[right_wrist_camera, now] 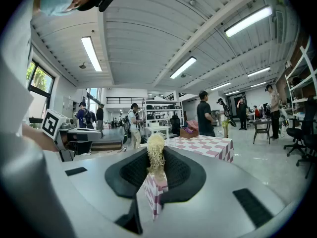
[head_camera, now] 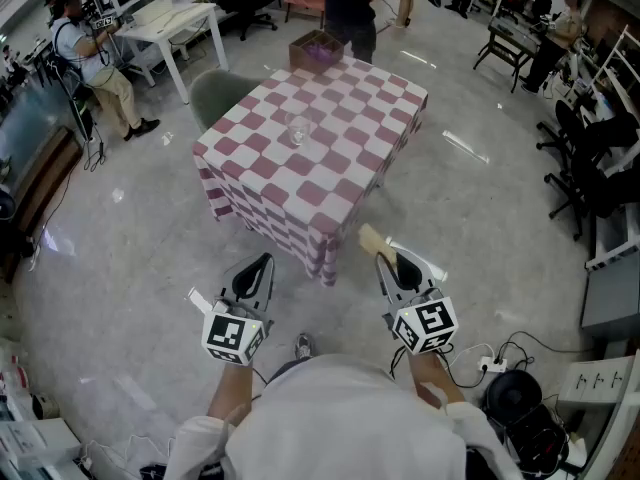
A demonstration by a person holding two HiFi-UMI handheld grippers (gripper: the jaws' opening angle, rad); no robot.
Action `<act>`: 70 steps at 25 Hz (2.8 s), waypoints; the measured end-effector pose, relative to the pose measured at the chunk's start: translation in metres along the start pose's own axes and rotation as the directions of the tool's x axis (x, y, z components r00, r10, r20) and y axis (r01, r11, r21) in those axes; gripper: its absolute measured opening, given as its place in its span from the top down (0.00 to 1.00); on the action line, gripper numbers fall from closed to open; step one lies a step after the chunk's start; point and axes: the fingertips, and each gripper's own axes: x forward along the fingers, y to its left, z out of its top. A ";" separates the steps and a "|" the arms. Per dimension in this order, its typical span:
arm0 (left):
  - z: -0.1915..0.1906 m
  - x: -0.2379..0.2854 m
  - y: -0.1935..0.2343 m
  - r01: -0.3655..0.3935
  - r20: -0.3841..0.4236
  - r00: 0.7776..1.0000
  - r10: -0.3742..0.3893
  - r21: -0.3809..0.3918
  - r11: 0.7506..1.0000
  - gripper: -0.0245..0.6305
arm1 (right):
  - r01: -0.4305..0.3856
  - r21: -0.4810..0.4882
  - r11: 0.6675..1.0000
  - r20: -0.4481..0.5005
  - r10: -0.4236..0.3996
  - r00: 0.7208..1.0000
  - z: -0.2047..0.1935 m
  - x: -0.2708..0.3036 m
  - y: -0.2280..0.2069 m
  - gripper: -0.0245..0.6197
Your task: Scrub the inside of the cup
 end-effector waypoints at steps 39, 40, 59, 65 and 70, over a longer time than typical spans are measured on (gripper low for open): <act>-0.018 0.075 0.096 0.070 -0.010 0.997 -0.071 -0.051 0.996 0.91 | 0.083 0.052 0.995 -0.005 -0.083 0.997 0.001 0.095 -0.020 0.83; -0.017 0.081 0.098 0.068 -0.012 0.998 -0.068 -0.048 0.997 0.91 | 0.079 0.055 0.995 -0.007 -0.078 0.997 0.001 0.101 -0.025 0.83; -0.008 0.187 0.123 -0.028 -0.033 0.999 0.026 -0.038 0.999 0.91 | -0.041 0.072 0.997 -0.005 0.042 0.999 0.009 0.187 -0.109 0.83; -0.008 0.215 0.116 -0.059 -0.036 0.998 0.058 -0.036 0.998 0.91 | -0.099 0.068 0.993 -0.009 0.099 0.995 0.008 0.203 -0.130 0.83; -0.012 0.229 0.113 -0.081 -0.039 0.996 0.080 -0.047 0.996 0.91 | -0.129 0.072 0.989 -0.011 0.130 0.991 0.005 0.216 -0.144 0.83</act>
